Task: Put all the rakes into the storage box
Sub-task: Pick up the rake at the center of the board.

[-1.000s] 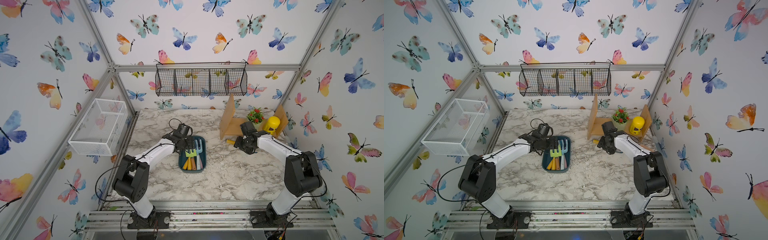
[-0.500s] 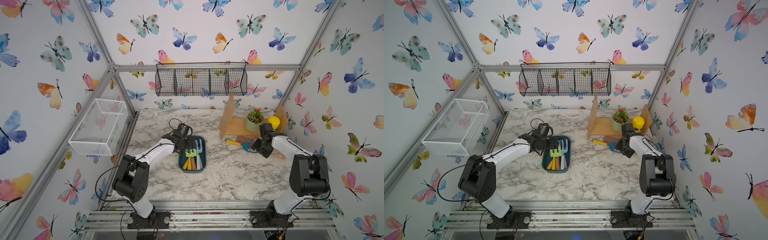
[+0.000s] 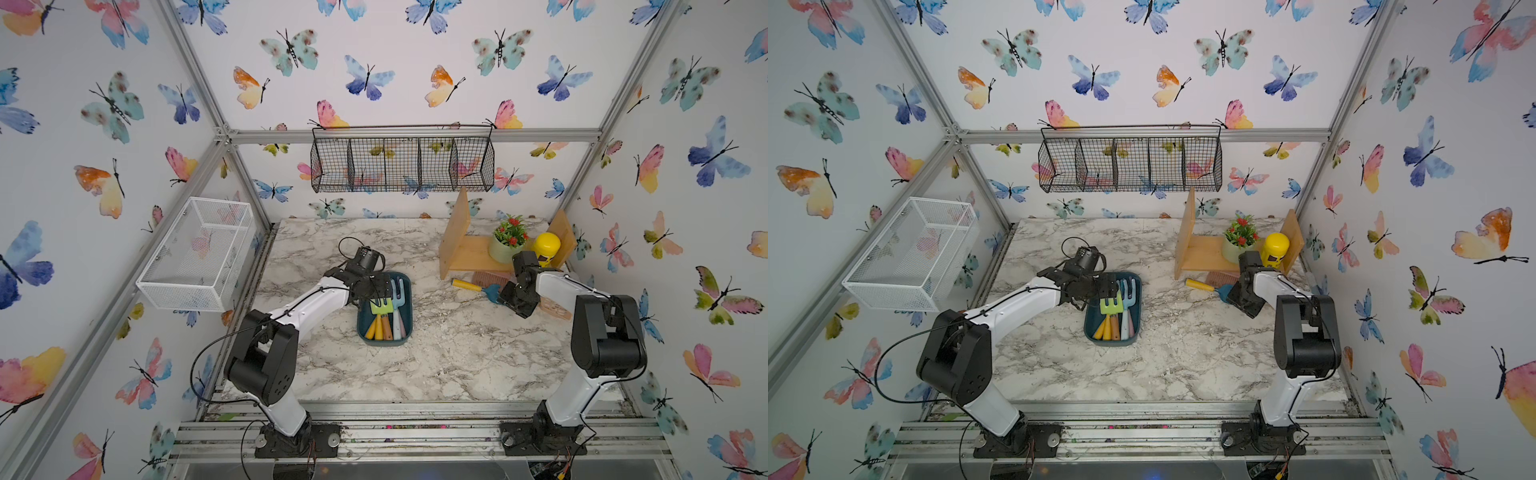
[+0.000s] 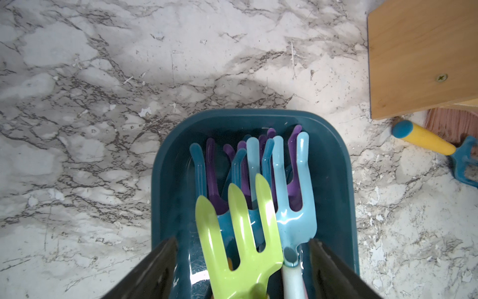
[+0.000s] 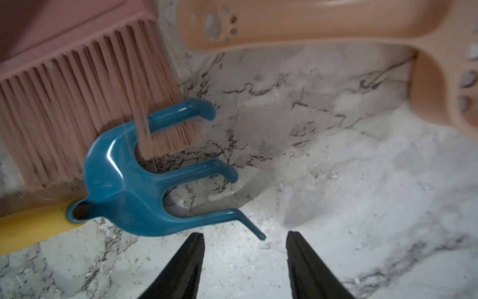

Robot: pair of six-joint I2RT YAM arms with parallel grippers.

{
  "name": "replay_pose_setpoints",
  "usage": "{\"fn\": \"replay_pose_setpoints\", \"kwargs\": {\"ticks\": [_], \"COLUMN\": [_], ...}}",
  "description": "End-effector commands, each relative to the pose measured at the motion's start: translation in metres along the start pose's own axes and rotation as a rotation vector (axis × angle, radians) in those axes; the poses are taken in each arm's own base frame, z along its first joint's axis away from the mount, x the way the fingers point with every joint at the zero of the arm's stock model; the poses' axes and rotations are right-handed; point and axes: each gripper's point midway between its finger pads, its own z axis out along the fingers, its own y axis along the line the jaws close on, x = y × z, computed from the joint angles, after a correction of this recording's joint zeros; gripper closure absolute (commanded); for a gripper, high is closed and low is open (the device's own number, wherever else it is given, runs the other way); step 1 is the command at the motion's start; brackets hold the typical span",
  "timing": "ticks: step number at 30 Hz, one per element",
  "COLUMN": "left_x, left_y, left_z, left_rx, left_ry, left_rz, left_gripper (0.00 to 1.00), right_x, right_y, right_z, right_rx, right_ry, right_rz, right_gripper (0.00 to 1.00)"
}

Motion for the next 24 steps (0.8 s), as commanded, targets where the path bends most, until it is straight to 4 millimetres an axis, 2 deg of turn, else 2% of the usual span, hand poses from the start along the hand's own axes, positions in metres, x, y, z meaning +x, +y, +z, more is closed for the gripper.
{"fn": "replay_pose_setpoints", "kwargs": {"ticks": [1,11,15,24], "left_x": [-0.001,0.002,0.003,0.005], "left_y": [-0.006,-0.005,-0.006,-0.007], "left_z": [0.000,0.003,0.005,0.009], "left_rx": [0.024,0.020,0.024,0.032], "left_ry": [0.014,0.027,0.034,0.050], "left_rz": [-0.003,-0.005,-0.007,-0.010], "left_gripper": [0.16,0.16,0.16,0.16], "right_x": [0.001,-0.004,-0.009,-0.020], "right_y": [-0.001,-0.003,-0.002,-0.002], "right_z": [0.009,0.020,0.019,0.008], "right_rx": [-0.002,0.011,0.013,0.019], "right_ry": [0.004,-0.018,-0.033,-0.063], "right_rz": [-0.008,-0.022,-0.034,-0.051], "right_gripper": [0.46,0.63,0.68,0.88]}}
